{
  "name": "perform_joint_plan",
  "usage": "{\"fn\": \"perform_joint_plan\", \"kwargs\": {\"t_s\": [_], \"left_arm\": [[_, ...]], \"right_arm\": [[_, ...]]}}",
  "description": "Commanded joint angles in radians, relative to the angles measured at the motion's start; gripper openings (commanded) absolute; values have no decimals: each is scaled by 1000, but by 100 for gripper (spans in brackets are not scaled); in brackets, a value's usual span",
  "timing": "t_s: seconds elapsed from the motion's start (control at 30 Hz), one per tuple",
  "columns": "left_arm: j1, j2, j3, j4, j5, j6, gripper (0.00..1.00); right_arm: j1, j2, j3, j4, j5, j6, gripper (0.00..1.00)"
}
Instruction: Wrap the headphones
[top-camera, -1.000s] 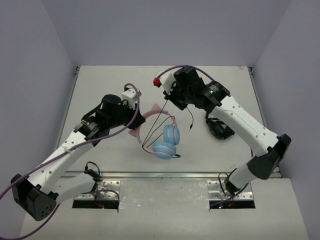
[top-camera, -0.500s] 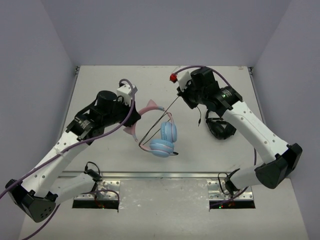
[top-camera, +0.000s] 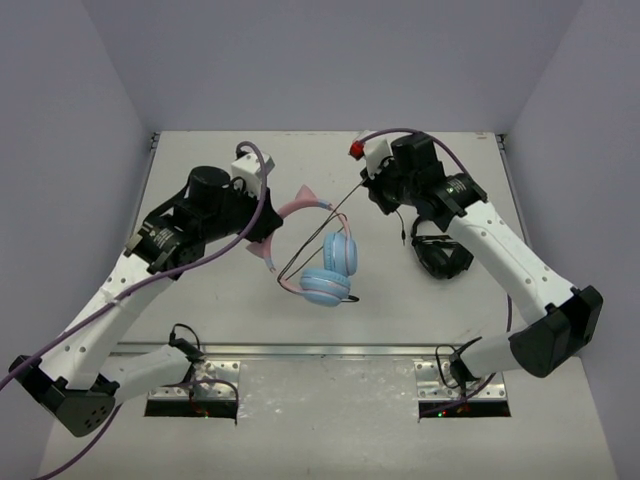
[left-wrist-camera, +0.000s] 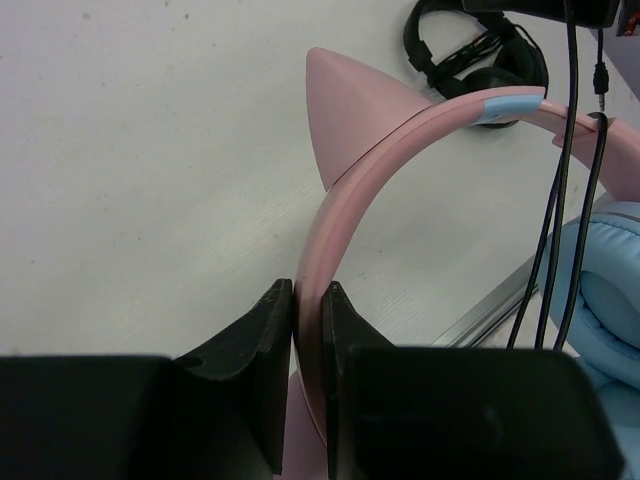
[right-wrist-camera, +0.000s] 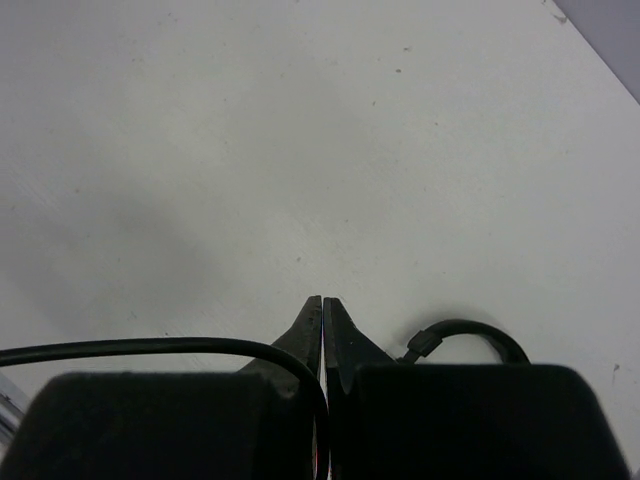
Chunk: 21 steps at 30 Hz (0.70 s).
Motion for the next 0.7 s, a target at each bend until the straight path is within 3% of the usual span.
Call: {"fn": "perform_joint_plan", "kwargs": {"t_s": [0.0, 0.37, 0.67], "left_arm": [[-7, -19, 74, 50, -30, -32, 0], [-5, 24, 215, 85, -124, -251, 0], [-4, 53, 296, 88, -164, -317, 0]], "right_arm": [[-13, -29, -27, 82, -21, 17, 1], [-13, -29, -130, 184, -153, 108, 1], [-13, -73, -202, 256, -190, 154, 1]]}}
